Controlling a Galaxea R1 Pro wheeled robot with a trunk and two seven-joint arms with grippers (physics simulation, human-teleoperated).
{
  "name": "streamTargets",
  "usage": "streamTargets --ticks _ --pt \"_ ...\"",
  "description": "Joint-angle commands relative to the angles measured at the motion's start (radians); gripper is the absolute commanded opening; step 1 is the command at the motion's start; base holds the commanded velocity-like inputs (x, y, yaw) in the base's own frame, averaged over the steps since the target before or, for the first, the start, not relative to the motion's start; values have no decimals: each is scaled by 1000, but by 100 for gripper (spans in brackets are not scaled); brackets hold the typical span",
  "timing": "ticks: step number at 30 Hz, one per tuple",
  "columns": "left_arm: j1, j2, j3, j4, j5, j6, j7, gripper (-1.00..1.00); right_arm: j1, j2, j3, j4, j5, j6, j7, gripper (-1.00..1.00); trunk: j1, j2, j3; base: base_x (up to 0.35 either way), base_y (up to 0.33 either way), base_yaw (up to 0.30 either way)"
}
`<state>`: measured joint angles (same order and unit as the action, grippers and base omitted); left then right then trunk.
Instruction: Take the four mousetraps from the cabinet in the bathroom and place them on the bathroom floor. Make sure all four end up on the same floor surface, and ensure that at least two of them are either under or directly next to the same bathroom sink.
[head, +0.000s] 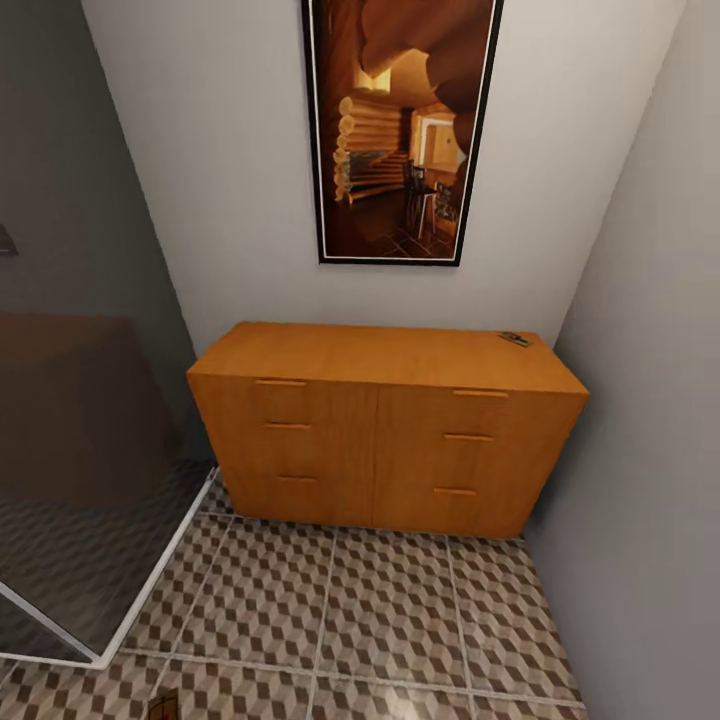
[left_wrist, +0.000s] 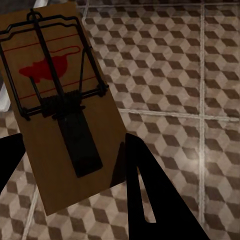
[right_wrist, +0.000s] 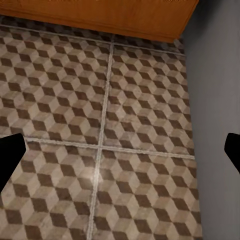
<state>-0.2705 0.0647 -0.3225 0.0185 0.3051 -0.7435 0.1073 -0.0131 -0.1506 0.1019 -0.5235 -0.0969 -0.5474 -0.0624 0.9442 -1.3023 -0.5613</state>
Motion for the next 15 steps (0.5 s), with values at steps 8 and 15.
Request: streamTargets --ticks 8,15 --pt "-1 0 -9 9 0 -4 6 -100 -1 -1 9 0 -9 -3 -6 100 0 0 -1 20 9 -9" --pt "-1 0 -9 9 0 -4 6 -100 -1 -1 9 0 -9 -3 -5 100 0 0 -1 70 -33 -1"
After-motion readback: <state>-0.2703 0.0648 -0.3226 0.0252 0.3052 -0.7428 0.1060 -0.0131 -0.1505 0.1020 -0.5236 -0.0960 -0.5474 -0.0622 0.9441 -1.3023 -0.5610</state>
